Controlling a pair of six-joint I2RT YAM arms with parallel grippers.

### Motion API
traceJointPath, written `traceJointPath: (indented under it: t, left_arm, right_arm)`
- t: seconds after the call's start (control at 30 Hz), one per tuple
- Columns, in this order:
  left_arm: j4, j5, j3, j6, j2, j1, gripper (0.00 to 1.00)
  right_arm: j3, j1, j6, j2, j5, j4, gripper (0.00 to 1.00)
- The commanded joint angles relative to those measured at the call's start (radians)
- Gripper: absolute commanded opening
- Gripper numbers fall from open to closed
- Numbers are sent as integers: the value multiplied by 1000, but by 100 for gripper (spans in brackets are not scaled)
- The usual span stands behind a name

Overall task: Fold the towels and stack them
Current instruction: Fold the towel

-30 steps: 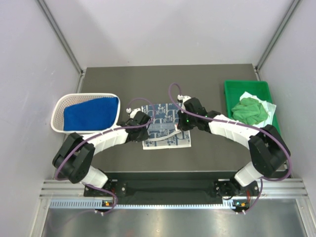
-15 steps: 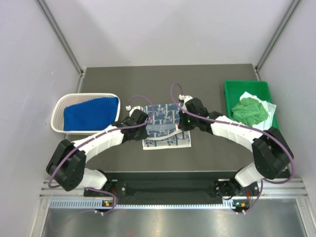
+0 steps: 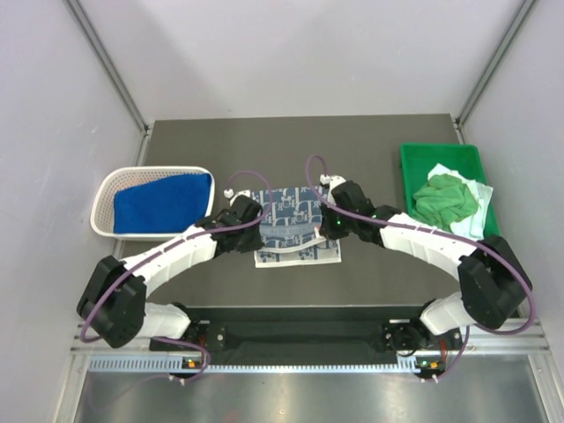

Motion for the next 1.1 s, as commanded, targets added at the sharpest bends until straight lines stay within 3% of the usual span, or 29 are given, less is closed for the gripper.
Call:
traceJointPath:
  t: [0.0,0.9,1.0,1.07]
  left_arm:
    - [-7,21,-2,13,-35,-9,0]
    - [84,105,-148,10,1,-12,0]
    - [93,108,-142,21,4,-12,9]
    - [79,108,-122,33,-8,-12,14]
  right_arm:
    - [-15,21,12,-55,21,5,0]
    - [-167,68,84,-18,34,126,0]
    - [-164,70,84,-1,39,123,4]
    - [-156,68,82,-9,42,105,13]
